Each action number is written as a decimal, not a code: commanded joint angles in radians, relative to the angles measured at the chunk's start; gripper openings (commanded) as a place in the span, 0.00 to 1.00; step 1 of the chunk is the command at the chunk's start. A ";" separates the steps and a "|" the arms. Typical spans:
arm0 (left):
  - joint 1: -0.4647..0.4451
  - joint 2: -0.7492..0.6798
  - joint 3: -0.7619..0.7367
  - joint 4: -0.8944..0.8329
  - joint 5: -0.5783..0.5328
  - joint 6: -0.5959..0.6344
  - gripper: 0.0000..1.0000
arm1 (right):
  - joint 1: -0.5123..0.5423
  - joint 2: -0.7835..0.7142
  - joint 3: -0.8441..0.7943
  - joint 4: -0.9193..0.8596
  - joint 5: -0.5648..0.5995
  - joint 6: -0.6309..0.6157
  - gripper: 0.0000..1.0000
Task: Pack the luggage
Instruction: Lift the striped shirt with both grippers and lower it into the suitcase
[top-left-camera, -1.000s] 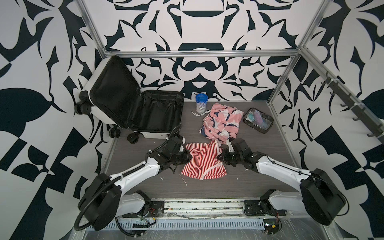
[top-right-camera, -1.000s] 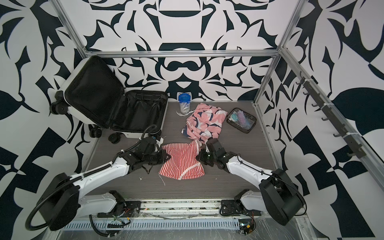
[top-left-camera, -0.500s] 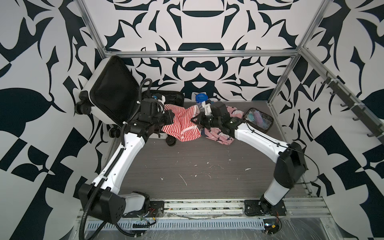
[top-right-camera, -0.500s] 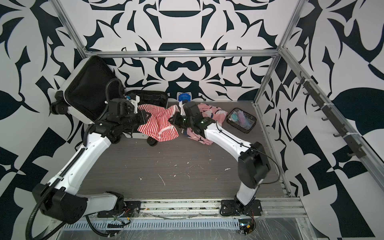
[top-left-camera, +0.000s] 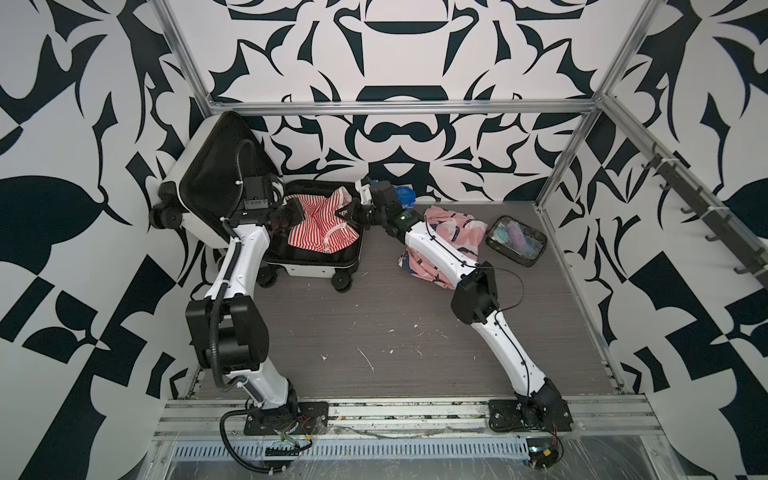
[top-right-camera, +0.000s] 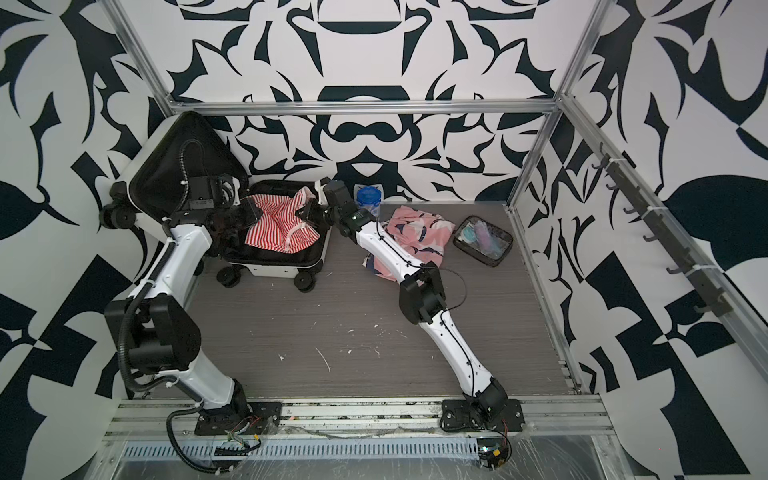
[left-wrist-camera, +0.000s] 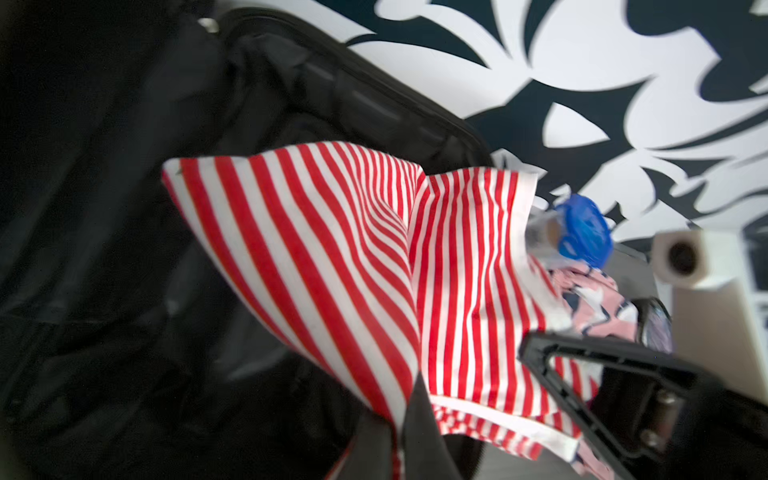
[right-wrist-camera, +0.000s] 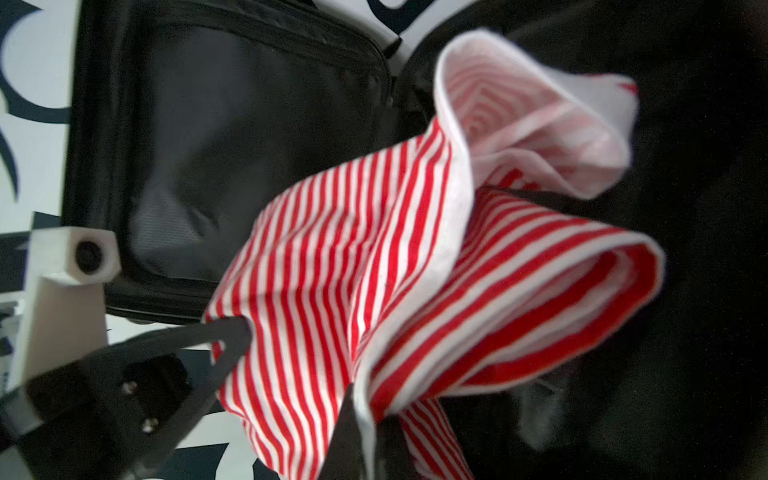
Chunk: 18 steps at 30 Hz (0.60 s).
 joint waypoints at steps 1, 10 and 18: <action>0.028 0.058 0.059 0.018 0.067 0.005 0.00 | 0.003 -0.001 0.041 0.080 -0.019 0.043 0.00; 0.072 0.191 0.067 0.021 0.058 0.019 0.00 | 0.005 0.048 -0.009 0.128 0.011 0.039 0.00; 0.100 0.233 0.082 -0.006 -0.032 0.004 0.65 | 0.005 0.028 -0.014 0.108 0.038 0.019 0.48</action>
